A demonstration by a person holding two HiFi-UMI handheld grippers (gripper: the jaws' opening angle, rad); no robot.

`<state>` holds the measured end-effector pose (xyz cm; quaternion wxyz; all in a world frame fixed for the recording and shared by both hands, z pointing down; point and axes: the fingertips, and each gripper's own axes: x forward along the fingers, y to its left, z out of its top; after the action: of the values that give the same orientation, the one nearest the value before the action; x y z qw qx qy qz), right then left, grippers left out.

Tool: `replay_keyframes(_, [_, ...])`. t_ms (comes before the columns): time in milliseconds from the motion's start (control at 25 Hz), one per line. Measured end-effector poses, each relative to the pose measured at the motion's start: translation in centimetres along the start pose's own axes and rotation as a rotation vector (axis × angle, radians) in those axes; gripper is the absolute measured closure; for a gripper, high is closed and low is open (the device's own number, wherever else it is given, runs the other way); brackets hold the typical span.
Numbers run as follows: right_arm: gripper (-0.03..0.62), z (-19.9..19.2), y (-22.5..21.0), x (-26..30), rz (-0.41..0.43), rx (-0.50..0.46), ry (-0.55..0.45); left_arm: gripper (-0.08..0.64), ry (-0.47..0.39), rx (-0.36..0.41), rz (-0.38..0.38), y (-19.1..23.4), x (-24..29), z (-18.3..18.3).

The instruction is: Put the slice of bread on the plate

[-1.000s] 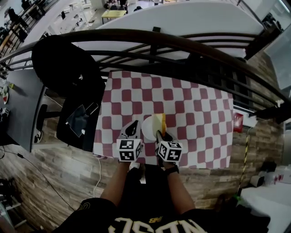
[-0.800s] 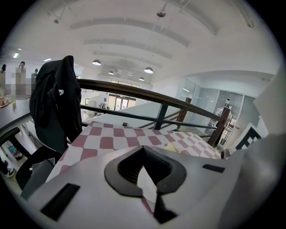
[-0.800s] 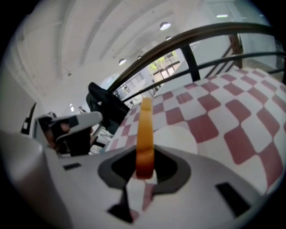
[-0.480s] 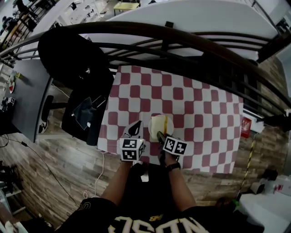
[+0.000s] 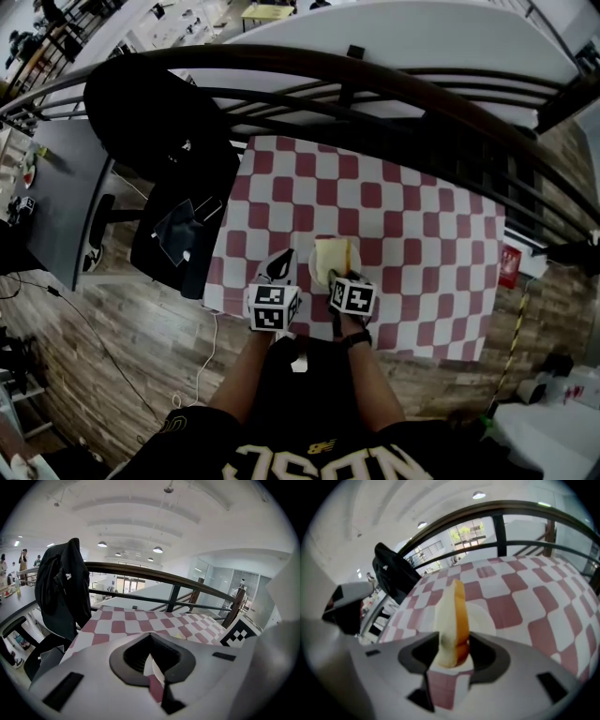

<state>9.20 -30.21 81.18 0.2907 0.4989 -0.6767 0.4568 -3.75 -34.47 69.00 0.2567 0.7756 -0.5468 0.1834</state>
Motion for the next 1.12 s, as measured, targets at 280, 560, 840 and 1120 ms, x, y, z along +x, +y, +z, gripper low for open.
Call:
replay_keyframes(280, [0.255, 1.3, -1.0, -1.4, -0.096, -0.070, -0.011, 0.541, -0.022, 0.030, -0.030, -0.9, 0.3, 1.6])
replay_keyframes(560, [0.256, 8.1, 0.7, -6.1, -0.070, -0.106, -0.234, 0.541, -0.095, 0.066, -0.064, -2.0, -0.1, 5.2])
replay_keyframes(840, [0.338, 17.0, 5.5, -14.6, -0.001, -0.181, -0.572, 0.541, -0.247, 0.099, -0.090, -2.8, -2.1, 12.2])
replay_keyframes(1120, [0.512, 21.2, 10.3, -21.5, 0.058, -0.274, -0.795, 0.541, -0.390, 0.114, -0.087, -2.9, -5.0, 18.2])
